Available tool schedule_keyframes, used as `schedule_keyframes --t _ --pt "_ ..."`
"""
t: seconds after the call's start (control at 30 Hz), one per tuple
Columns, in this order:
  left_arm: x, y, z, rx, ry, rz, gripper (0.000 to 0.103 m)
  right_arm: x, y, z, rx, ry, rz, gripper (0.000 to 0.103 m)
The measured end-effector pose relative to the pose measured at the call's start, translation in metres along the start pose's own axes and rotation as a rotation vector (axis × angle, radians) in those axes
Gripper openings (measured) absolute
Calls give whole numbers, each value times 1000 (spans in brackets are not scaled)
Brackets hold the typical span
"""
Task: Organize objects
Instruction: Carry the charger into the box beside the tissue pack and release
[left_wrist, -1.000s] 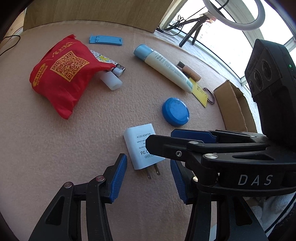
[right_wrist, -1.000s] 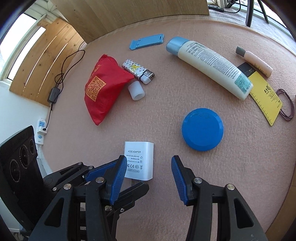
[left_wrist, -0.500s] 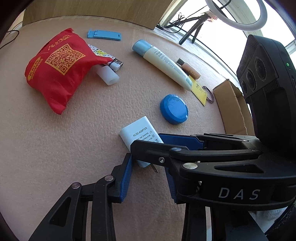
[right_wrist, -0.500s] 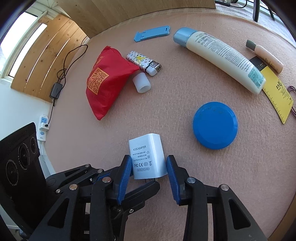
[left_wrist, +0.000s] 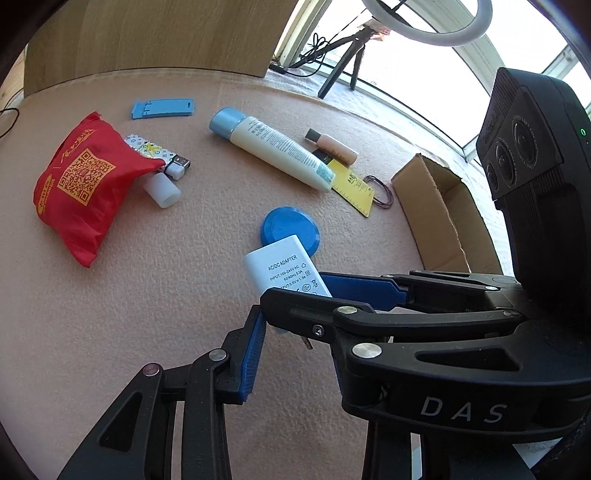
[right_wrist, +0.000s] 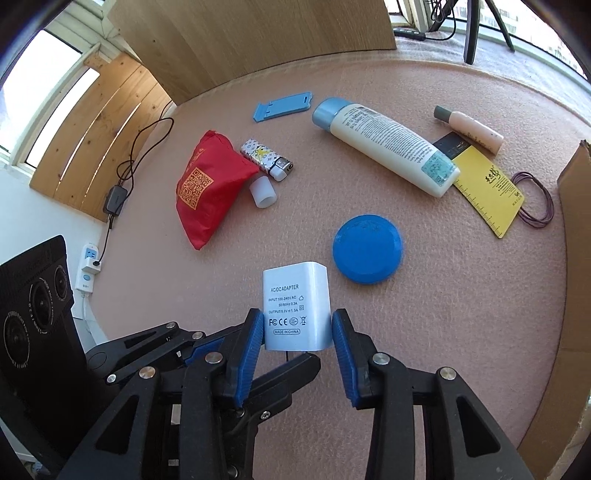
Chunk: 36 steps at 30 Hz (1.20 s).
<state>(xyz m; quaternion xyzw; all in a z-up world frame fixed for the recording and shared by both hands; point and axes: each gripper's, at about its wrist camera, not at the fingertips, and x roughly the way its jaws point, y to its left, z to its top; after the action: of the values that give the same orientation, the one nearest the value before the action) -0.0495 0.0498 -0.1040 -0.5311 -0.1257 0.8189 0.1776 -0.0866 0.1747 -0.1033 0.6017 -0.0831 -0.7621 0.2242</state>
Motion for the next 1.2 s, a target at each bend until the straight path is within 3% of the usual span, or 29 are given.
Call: schedule_keyframes --t 0.37,0.8,1.2 --pt "8 -100 21 171 -9 -86 37 -84 -61 -23 118 -136 -55 35" --pt "57 -223 8 351 75 -213 37 -149 -151 -81 305 -224 -160 35" --pt "91 -260 -5 392 140 -227 37 -152 -186 -103 376 -214 -168 35"
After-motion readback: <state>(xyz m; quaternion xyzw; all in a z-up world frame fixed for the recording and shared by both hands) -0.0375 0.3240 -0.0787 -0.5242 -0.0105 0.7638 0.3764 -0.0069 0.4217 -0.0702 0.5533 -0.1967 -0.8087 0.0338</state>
